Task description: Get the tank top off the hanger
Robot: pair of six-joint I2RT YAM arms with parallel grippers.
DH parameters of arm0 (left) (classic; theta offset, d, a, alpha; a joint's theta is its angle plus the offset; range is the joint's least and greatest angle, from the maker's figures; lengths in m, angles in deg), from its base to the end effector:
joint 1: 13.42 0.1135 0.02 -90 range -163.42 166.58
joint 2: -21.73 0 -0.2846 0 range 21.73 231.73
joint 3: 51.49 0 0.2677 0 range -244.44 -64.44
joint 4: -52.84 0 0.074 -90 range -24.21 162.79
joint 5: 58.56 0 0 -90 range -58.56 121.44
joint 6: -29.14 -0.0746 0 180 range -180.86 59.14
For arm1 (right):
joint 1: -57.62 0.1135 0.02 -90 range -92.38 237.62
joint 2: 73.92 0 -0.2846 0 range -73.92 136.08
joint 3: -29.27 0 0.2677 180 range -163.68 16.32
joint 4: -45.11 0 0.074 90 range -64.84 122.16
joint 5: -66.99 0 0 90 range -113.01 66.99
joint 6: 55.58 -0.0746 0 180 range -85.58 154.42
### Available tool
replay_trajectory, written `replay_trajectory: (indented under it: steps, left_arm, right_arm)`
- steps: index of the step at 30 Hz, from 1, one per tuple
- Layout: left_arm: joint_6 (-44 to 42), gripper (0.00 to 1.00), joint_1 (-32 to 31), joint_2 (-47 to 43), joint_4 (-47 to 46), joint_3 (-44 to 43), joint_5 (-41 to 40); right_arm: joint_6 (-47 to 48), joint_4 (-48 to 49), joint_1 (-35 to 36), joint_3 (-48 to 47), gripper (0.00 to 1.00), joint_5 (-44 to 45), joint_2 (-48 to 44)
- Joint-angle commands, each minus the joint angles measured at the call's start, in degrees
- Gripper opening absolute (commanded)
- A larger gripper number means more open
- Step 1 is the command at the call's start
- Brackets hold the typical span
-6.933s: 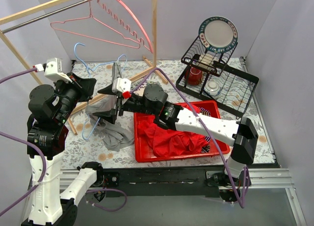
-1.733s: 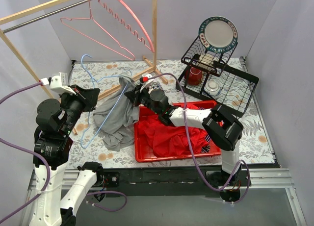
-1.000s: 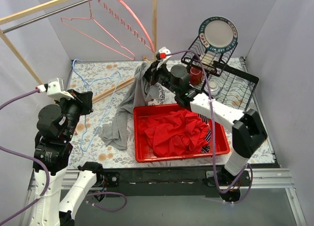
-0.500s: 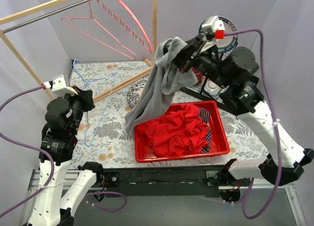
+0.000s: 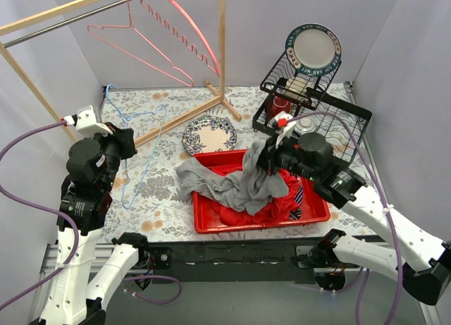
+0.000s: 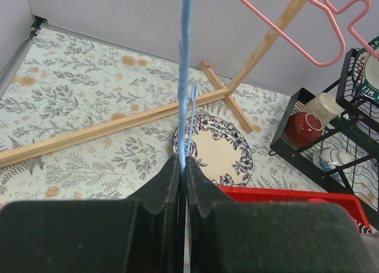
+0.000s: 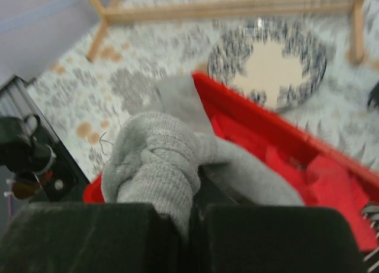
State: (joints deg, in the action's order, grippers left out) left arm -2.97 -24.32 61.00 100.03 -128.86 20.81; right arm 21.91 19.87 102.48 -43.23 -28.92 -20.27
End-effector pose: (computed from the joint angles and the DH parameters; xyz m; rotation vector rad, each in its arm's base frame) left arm 0.1556 -0.0159 0.4356 -0.8373 1.5728 -0.7192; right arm 0.1732 0.1832 0.4127 -0.5653 1.6588 0.8307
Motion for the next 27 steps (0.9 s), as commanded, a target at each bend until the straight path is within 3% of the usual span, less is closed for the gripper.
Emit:
replay_trajectory:
  steps: [1,3,7,9,12,13,14,21,27]
  left_arm:
    - [-0.58,0.0,-0.18,0.11,-1.72,-1.06,-0.88]
    - [-0.58,0.0,-0.18,0.11,-1.89,-0.88,-1.06]
    - [-0.41,0.0,-0.18,-0.33,-2.16,-0.35,-1.14]
    - [-0.41,0.0,-0.09,-0.24,-1.98,-0.7,-1.14]
    - [-0.58,0.0,-0.18,-0.42,-1.54,-1.58,-1.76]
    - [-0.58,0.0,-0.18,-0.42,-1.46,-1.76,-1.93]
    - [-0.58,0.0,-0.09,-0.33,-1.37,-1.85,-1.85]
    - [-0.23,0.0,-0.18,-0.77,-1.1,-3.43,-0.7]
    - [-0.58,0.0,-0.18,-0.94,-1.01,-2.9,-1.58]
  right_arm:
    - [-5.68,3.14,-0.04,12.25,0.01,2.05,-2.58]
    - [-6.12,3.5,-0.04,15.5,0.07,3.01,-1.62]
    - [-6.21,2.55,-0.04,18.94,0.34,9.68,1.28]
    - [-6.56,0.88,-0.04,17.81,0.4,11.44,2.07]
    - [-6.73,-3.34,-0.04,13.42,0.58,13.99,1.38]
    - [-6.73,-4.39,-0.04,12.1,0.74,14.26,1.28]
    - [-6.73,-6.67,-0.04,9.04,0.78,14.44,1.2]
    - [-7.7,-9.5,0.57,0.94,0.83,7.06,6.36]
    - [-8.14,-2.84,5.67,2.15,0.83,6.61,14.72]
